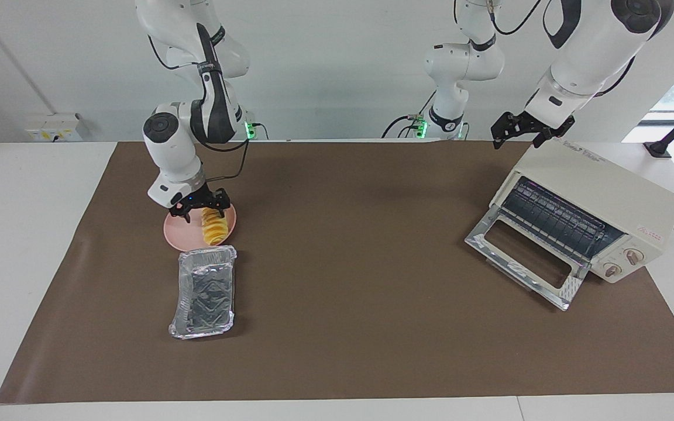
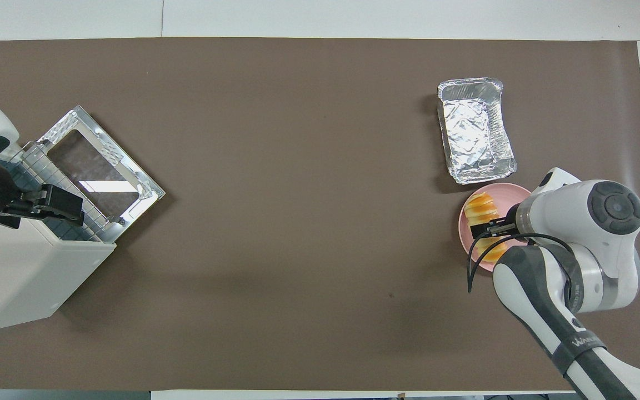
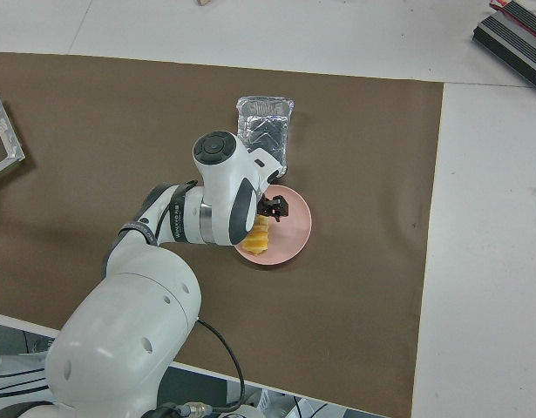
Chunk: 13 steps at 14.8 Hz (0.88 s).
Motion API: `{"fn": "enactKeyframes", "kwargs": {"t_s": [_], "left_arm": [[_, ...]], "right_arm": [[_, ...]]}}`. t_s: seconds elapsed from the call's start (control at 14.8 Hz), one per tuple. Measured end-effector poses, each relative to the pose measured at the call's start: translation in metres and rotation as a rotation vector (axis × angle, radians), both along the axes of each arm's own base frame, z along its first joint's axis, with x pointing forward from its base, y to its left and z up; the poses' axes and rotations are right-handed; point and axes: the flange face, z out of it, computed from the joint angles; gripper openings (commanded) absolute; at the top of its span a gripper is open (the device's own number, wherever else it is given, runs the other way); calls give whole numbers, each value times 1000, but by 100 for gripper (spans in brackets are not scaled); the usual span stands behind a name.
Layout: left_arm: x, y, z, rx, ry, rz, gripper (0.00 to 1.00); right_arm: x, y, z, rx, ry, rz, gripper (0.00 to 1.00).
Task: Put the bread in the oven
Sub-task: 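Reach the right gripper down to the bread slices on the pink plate, then grasp the bread slices with the right gripper and lift them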
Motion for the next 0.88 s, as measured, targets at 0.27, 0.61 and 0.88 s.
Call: {"fn": "enactKeyframes", "kwargs": {"t_s": [0.27, 0.61, 0.88], "left_arm": [[0, 0, 0, 0, 0, 0, 100], [0, 0, 0, 0, 0, 0, 100], [0, 0, 0, 0, 0, 0, 100]], "right_arm": [[-2, 0, -8, 2, -14, 0, 98], [-2, 2, -12, 3, -16, -26, 13], [-3, 25, -10, 3, -23, -67, 0]]}}
